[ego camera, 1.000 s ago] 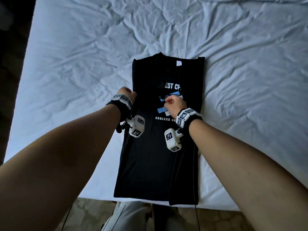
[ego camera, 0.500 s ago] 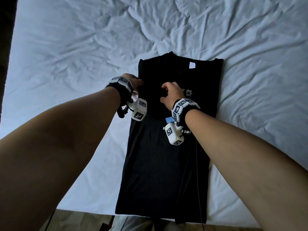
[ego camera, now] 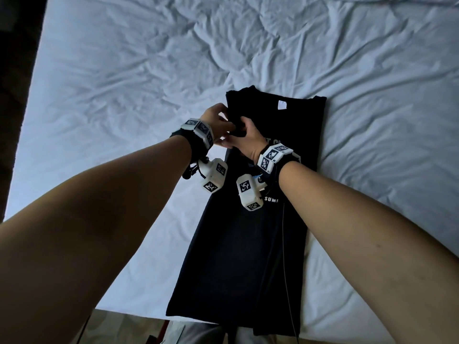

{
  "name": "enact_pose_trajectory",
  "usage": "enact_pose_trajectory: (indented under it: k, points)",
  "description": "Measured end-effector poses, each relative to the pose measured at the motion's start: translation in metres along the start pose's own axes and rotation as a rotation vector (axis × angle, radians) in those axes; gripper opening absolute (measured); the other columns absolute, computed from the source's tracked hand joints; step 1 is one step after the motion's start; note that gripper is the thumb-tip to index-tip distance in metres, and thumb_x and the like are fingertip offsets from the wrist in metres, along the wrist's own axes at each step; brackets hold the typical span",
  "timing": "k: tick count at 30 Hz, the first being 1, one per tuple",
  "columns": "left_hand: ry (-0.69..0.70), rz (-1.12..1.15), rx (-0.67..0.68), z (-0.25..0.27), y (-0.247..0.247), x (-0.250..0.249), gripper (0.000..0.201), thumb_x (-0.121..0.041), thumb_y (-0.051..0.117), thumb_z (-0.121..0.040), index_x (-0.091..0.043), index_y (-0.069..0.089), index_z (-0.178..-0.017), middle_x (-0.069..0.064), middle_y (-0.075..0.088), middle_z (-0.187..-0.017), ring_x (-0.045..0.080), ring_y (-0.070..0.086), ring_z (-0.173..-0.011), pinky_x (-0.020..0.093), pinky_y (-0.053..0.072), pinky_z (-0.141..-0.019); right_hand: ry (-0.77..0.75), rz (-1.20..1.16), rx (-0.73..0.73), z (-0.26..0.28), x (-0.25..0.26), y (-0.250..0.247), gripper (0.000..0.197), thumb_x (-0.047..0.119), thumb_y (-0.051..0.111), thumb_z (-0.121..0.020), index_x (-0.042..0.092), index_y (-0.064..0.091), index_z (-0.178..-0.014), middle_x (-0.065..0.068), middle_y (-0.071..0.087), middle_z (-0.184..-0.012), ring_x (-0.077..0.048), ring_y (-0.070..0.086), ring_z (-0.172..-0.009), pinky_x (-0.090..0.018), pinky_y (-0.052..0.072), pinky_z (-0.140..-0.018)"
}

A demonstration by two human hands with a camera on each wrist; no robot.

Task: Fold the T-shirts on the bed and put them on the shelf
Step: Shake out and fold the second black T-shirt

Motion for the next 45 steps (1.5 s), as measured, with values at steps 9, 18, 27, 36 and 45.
enact_pose_trajectory:
  k: [9, 18, 27, 36, 45]
  points:
    - [-0.031, 0.103, -0.074, -0.007, 0.019, -0.02, 0.011, -0.007, 0.051, -0.091, -0.012, 0.059, -0.097, 0.007, 0.061, -0.077, 0.017, 0.06, -0.064, 0.025, 0.054, -0.057, 0.105, 0.233, -0.264, -0.004, -0.009, -0.049, 0.025, 0.008, 0.045, -0.089, 0.006, 0.063, -0.105, -0.011, 0.064, -0.099, -0.028, 0.059, -0.094, -0.037, 0.047, -0.09]
    - [-0.129, 0.077, -0.061, -0.012, 0.039, 0.002, 0.01, -0.013, 0.046, -0.095, -0.011, 0.056, -0.097, 0.005, 0.063, -0.075, 0.018, 0.06, -0.061, 0.029, 0.051, -0.064, 0.232, 0.453, -0.417, -0.005, -0.032, -0.106, 0.007, 0.009, 0.038, -0.094, 0.011, 0.045, -0.093, -0.015, 0.056, -0.102, -0.032, 0.058, -0.105, -0.029, 0.036, -0.081]
    - [-0.153, -0.029, -0.008, 0.002, 0.044, 0.013, 0.013, -0.015, 0.05, -0.093, -0.01, 0.06, -0.1, 0.01, 0.065, -0.091, 0.024, 0.065, -0.082, 0.038, 0.055, -0.08, 0.254, 0.425, -0.429, 0.015, -0.026, -0.106, 0.039, 0.023, 0.045, -0.096, 0.012, 0.05, -0.133, -0.012, 0.059, -0.128, -0.029, 0.059, -0.113, -0.024, 0.037, -0.079]
    - [-0.202, -0.099, 0.12, 0.049, 0.047, 0.037, 0.013, -0.018, 0.047, -0.096, -0.013, 0.058, -0.102, 0.007, 0.063, -0.091, 0.019, 0.062, -0.076, 0.034, 0.053, -0.076, 0.309, 0.26, -0.342, 0.071, -0.042, -0.084, 0.014, 0.023, 0.05, -0.09, 0.028, 0.059, -0.08, 0.001, 0.066, -0.08, -0.02, 0.067, -0.08, -0.041, 0.059, -0.08]
    - [-0.232, -0.128, 0.13, 0.104, 0.041, 0.095, 0.008, -0.016, 0.052, -0.095, -0.012, 0.059, -0.094, 0.008, 0.064, -0.093, 0.021, 0.061, -0.08, 0.029, 0.052, -0.067, 0.391, 0.187, -0.216, 0.137, -0.074, -0.039, 0.036, 0.012, 0.042, -0.096, -0.004, 0.055, -0.126, -0.015, 0.058, -0.098, -0.023, 0.056, -0.085, -0.044, 0.054, -0.087]
Point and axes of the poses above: each hand's wrist, its own z-axis away from the middle knuckle, its own y-axis out of the palm, x = y × z, the point moved 6 cm from there along -z, towards the middle knuckle
